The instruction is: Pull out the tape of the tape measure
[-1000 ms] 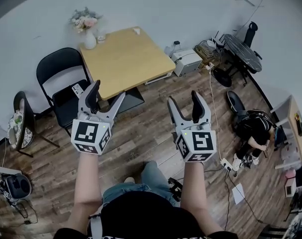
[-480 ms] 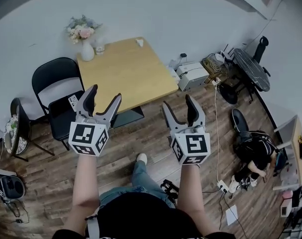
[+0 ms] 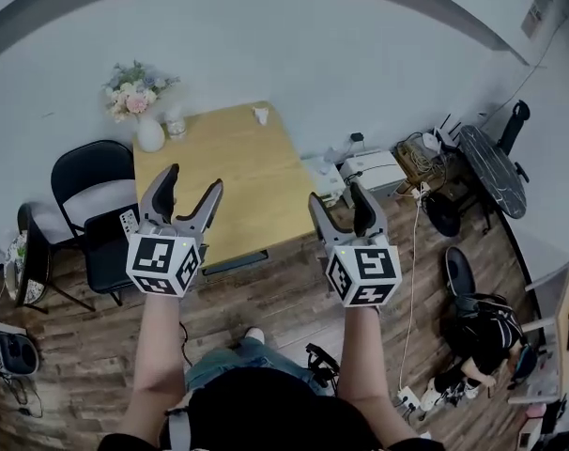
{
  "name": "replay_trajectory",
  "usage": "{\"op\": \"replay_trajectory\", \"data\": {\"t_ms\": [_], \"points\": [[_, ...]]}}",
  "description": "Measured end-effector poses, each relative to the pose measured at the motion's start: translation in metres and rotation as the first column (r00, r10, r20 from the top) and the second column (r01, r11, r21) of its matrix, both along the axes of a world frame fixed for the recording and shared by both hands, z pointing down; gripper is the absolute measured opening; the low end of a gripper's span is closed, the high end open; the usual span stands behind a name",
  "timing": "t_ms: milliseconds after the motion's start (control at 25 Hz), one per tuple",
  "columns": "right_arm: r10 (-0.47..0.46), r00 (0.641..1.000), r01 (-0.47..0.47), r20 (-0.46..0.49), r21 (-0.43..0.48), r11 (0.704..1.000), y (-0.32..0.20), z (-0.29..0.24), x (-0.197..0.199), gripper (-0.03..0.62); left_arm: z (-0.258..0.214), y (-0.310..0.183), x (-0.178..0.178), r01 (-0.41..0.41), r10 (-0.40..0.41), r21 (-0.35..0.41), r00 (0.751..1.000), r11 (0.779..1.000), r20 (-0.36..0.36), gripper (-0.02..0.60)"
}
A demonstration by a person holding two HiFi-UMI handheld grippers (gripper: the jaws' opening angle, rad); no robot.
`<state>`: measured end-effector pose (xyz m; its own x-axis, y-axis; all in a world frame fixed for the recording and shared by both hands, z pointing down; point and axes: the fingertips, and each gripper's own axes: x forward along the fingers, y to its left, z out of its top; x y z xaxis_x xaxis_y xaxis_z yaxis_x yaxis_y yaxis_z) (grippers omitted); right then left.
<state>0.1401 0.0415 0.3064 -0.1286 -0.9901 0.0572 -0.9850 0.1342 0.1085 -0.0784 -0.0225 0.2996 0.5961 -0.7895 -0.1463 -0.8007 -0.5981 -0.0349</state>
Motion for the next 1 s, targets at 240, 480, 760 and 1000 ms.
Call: {"op": "replay_trajectory", "data": {"t_ms": [240, 480, 760, 1000], "points": [[-0.043, 0.999, 0.044, 0.023, -0.039, 0.998, -0.057, 0.023, 0.024, 0.333, 0.02, -0.043, 0.029, 0.023, -0.021, -0.048, 0.999, 0.999, 0.03, 0.342], [-0.056, 0.998, 0.057, 0.018, -0.077, 0.995, -0.11, 0.051, 0.037, 0.333, 0.037, -0.086, 0.044, 0.03, -0.026, -0.079, 0.998, 0.996, 0.052, 0.342], [-0.077, 0.996, 0.082, 0.04, -0.14, 0.987, -0.212, 0.078, 0.044, 0.333, 0.058, -0.177, 0.051, 0.04, -0.035, -0.126, 0.998, 0.991, 0.042, 0.342], [-0.107, 0.992, 0.118, 0.061, -0.215, 0.97, -0.328, 0.105, 0.036, 0.333, 0.08, -0.265, 0.051, 0.056, -0.05, -0.176, 0.998, 0.983, 0.038, 0.342]]}}
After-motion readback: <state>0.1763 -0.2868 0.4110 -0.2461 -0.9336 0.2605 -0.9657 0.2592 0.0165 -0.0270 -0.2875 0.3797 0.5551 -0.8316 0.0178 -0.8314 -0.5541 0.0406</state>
